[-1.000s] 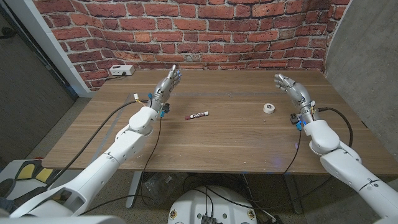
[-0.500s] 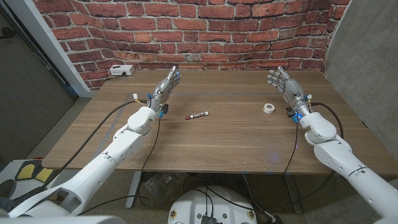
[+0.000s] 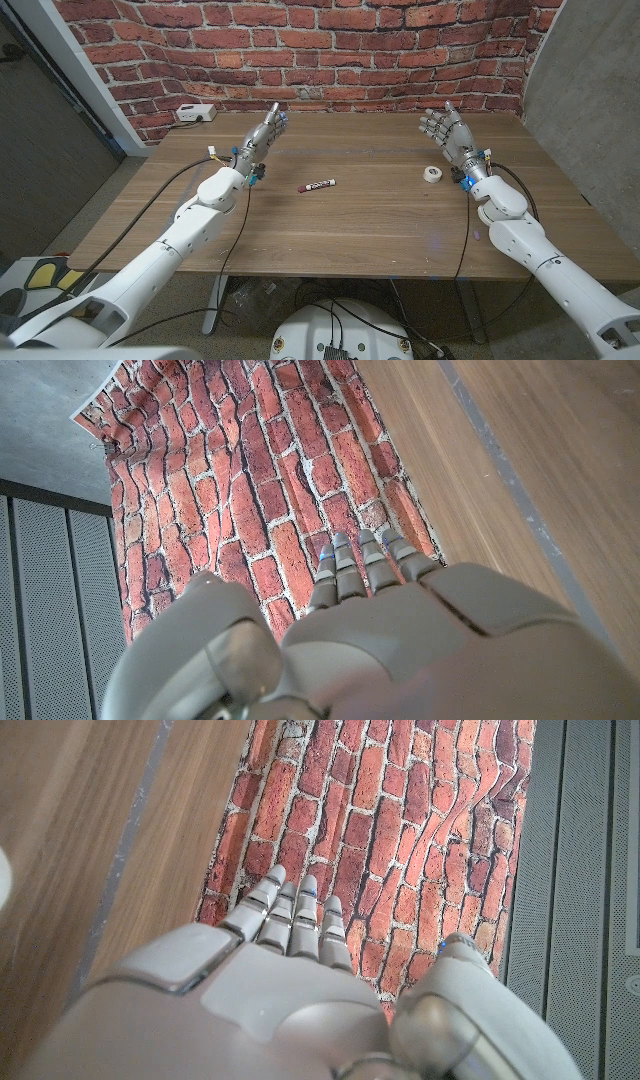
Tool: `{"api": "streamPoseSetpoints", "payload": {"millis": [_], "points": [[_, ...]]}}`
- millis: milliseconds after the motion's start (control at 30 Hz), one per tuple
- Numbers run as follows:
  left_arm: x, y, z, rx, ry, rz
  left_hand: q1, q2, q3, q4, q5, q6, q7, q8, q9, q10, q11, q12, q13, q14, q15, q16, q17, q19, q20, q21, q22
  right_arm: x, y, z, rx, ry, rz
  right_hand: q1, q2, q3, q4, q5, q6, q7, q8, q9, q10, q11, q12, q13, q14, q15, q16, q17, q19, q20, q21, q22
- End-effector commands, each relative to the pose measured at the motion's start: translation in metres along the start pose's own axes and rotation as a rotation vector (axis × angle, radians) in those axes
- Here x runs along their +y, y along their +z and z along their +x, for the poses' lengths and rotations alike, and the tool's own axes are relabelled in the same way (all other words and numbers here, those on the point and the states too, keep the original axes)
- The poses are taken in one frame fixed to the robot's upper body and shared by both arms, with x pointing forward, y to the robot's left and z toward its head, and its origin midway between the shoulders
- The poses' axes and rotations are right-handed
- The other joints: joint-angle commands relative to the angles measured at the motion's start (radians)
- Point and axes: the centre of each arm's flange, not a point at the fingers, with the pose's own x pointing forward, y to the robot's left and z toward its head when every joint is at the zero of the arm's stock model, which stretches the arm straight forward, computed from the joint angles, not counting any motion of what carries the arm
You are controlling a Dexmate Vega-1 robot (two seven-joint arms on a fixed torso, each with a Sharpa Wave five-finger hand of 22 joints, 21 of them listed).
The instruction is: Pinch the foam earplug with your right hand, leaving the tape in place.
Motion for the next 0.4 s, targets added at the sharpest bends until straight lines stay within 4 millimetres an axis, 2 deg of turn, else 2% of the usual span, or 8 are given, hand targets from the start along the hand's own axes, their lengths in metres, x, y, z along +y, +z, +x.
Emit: {"api": "streamPoseSetpoints", "payload": {"millis": [33,400], "points": [[0.006,0.000,0.003,0.005,-0.031,-0.011,0.001,0.009,-0.007,-0.002,0.003,-0.004,0.005,0.004,0.005,-0.007,-0.003,-0.001,0.002,-0.008,-0.003,-0.006,0.005,-0.003,-0.001,-0.002,0.003,0.007,-0.006,0.008,-0.003,0.016,0.037,-0.010,-0.004,-0.007,-0.001,0.008,-0.002,0.001,0.003,0.002,-0.008,0.001,0.002,0.000,-0.006,-0.001,0.002,0.003,-0.002,-0.003,-0.002,0.002],[0.018,0.000,-0.008,-0.004,0.005,0.001,0.002,0.010,-0.008,-0.001,0.003,0.003,0.007,0.008,0.005,-0.007,0.001,0.001,0.002,-0.007,-0.003,-0.005,0.005,-0.006,-0.002,-0.003,0.003,0.015,-0.011,0.013,0.013,0.033,0.026,-0.020,-0.009,-0.014,0.001,0.010,0.004,0.004,0.009,0.002,-0.009,0.003,0.005,0.000,-0.009,0.001,0.003,0.002,-0.006,0.000,-0.004,0.002]]}}
